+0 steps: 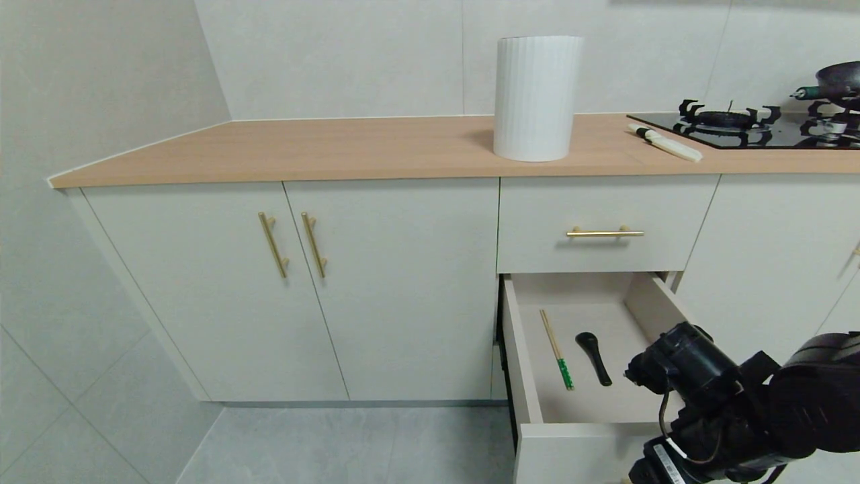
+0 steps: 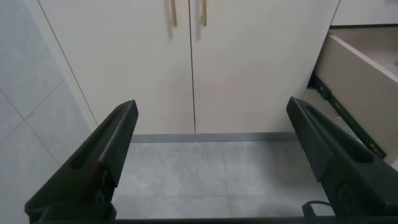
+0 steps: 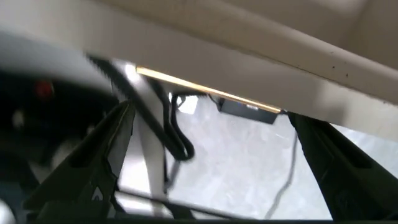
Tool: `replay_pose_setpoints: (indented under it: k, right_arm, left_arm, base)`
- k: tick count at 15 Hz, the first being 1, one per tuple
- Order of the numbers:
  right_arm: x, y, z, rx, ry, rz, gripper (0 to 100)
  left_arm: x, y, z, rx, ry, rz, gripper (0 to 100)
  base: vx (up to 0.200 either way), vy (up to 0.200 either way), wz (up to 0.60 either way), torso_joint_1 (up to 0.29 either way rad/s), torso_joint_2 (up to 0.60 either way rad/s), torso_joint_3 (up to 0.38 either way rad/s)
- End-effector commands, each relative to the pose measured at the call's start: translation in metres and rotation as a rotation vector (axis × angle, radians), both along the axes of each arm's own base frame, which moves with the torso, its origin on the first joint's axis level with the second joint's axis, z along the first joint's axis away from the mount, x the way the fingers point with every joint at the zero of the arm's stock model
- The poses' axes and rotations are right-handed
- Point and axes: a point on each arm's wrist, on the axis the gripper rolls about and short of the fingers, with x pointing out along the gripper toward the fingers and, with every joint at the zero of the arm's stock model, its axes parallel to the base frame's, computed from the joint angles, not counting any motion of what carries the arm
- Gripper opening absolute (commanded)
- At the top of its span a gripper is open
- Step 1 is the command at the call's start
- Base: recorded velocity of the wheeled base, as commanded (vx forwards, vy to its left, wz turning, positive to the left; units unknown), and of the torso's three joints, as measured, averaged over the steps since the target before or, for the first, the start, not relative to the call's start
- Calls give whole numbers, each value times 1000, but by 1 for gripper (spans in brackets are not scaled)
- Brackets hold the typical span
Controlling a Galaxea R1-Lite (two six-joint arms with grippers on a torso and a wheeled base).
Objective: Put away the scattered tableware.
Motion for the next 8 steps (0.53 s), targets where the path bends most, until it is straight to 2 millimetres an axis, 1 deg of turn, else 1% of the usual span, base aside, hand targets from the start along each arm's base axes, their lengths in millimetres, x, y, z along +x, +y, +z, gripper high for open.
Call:
replay_pose_setpoints:
  k: [1, 2, 6, 8]
  right_arm:
    - [8, 4, -4, 8, -1, -23, 100]
    - [16, 5, -6, 23, -49, -69, 100]
    - [36, 5, -14, 47, -169, -140, 100]
    - [46, 1, -13, 83, -228, -172, 100]
  left_arm:
    - [0, 0, 0, 0, 0, 0, 100]
    - [0, 0, 0, 0, 0, 0, 100]
    - [0, 0, 0, 0, 0, 0, 100]
    - [0, 0, 0, 0, 0, 0, 100]
  base:
    - [0, 0, 0, 0, 0, 0]
    - [0, 0, 0, 0, 0, 0]
    - [0, 0, 0, 0, 0, 0]
    - [0, 0, 0, 0, 0, 0]
